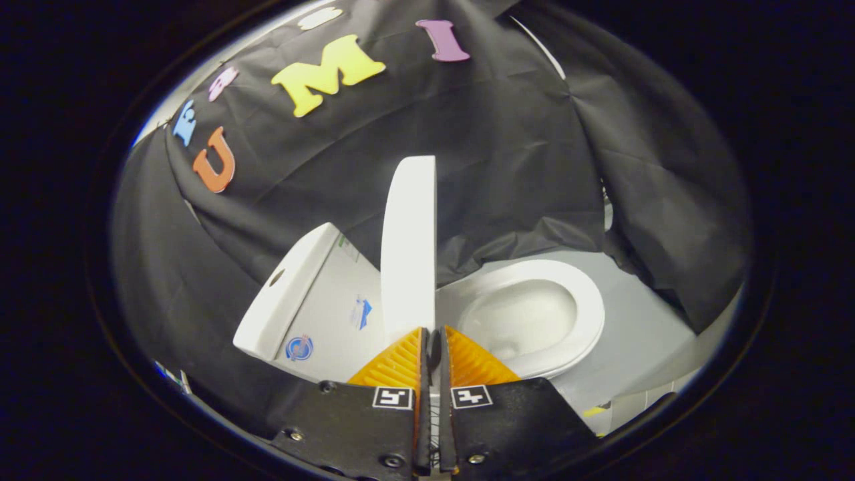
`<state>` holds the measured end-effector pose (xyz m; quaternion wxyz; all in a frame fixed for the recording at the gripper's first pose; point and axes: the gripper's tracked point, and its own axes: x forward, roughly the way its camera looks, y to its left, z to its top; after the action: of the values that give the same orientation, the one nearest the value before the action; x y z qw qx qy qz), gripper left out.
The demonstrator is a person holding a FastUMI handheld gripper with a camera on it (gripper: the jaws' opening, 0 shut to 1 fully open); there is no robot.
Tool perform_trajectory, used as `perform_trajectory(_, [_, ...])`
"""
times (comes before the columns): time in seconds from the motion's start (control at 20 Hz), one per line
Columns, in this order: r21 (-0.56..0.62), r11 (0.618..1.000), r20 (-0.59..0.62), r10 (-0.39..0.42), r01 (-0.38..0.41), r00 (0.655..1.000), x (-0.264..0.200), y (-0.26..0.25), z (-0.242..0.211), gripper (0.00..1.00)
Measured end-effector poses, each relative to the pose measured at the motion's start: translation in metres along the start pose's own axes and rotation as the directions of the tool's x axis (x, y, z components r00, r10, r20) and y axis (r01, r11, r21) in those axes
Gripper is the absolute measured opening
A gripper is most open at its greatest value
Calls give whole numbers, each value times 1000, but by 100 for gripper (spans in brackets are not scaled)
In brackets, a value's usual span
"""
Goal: Open the toilet lid.
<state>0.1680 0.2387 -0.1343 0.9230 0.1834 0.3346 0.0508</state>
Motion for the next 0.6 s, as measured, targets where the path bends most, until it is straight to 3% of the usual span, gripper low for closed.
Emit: perform_trajectory(0.6, [-187,982,7,24,-23,1000,11,83,-12,12])
